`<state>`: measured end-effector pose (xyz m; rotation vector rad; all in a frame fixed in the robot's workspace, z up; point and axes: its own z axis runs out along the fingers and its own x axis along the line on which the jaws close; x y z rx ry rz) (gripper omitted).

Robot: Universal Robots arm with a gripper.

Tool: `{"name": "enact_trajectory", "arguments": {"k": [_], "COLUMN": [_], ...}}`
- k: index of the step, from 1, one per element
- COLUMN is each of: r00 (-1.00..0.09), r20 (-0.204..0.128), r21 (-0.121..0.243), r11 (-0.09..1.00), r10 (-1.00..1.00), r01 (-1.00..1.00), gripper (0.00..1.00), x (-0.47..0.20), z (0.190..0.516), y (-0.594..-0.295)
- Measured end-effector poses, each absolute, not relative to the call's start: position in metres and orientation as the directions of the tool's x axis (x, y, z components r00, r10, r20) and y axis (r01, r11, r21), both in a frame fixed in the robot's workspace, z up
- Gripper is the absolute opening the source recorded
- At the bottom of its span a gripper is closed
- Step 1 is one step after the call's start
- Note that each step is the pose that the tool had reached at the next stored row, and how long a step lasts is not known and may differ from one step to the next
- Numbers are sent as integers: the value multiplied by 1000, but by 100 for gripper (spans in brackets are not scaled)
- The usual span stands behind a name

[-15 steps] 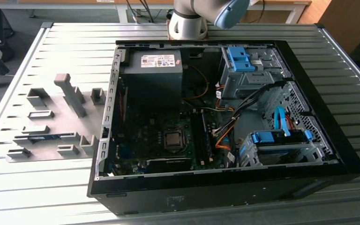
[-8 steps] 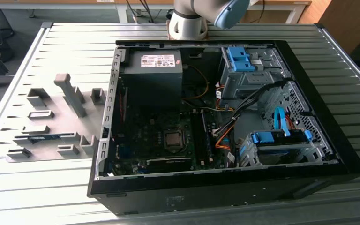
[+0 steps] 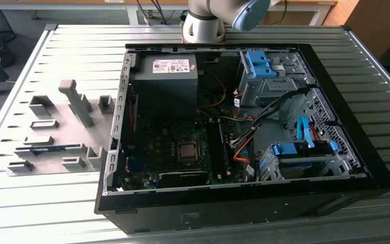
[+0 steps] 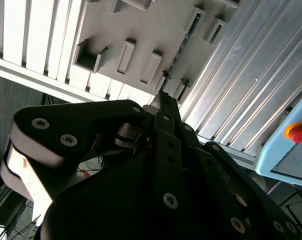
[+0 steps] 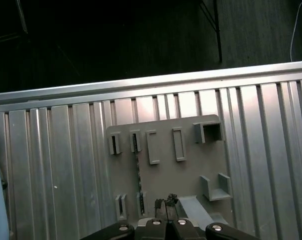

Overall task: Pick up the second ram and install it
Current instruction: 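Pick up the second ram and move it above second insertion slot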

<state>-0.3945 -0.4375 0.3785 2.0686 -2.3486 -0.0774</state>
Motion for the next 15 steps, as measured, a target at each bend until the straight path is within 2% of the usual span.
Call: {"name": "enact_trajectory", "arguments": {"k": [8, 15], "r00": [-118, -22], "r20": [-24, -25], "r21": [44, 44], "r11": [117, 21], "r10": [-993, -999], "r01": [-992, -999], "gripper": [11, 11], "x": [-394, -395], "z": [378, 378], "y": [-438, -438]}}
